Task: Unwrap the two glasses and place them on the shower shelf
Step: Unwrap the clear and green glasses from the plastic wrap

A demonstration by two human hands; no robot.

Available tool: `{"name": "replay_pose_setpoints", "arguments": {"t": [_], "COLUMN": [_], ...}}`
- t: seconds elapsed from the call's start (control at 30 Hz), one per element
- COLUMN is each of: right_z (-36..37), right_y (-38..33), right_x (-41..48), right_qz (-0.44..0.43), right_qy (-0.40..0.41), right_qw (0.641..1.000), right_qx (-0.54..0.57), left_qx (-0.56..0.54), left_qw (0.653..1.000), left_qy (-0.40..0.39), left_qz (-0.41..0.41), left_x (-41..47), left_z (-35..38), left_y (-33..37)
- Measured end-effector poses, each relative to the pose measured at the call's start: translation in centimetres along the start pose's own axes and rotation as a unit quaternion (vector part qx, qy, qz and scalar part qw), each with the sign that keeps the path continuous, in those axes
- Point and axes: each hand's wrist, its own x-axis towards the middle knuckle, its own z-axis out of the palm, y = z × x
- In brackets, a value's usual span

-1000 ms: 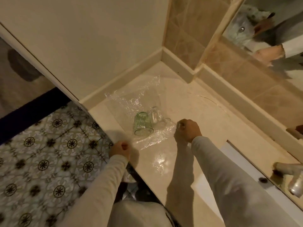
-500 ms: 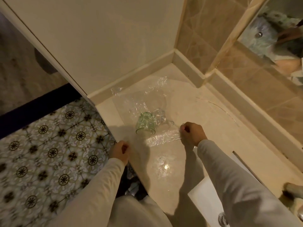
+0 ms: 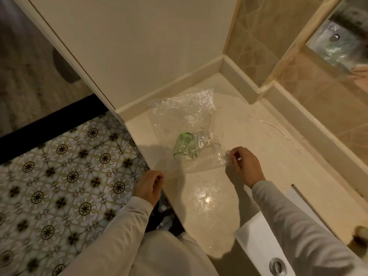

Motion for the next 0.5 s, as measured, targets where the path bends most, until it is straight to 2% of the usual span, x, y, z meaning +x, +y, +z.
{"name": "replay_pose_setpoints", "arguments": {"t": [0.1,0.23,0.3,0.4,0.47,0.5], "right_z": [0.1,3.5,5.8,7.7,8.0,8.1], "right_y": [-2.5,-7.4,-9.2,-10.7,-10.9,-10.9], "right_x": [-1.4,-3.1,-3.4,-3.1,-3.1,-3.2], "right_qz": [-0.131,-0.313,-0.348,-0.363,-0.365,-0.366], "right_qy": [0.013,-0.056,-0.099,-0.094,-0.068,-0.049], "right_qw": [0.99,0.947,0.93,0.924,0.925,0.926], "right_qx": [-0.041,-0.046,-0.066,-0.078,-0.079,-0.08], "left_qx": [-0.01,0.003,0.01,0.019,-0.001,-0.025], "left_qw": [0.998,0.996,0.996,0.993,0.998,0.999], "left_qy": [0.006,0.001,-0.001,-0.006,-0.022,-0.029], "left_qz": [0.055,0.088,0.094,0.117,0.066,0.006], "left_x": [0.0,-0.5,-0.6,-1.0,-1.0,-0.7], "left_z": [-0.4,-0.4,-0.5,-1.1,-1.3,-1.3], "left_y": [0.3,0.2,0.2,0.5,1.0,1.3]}}
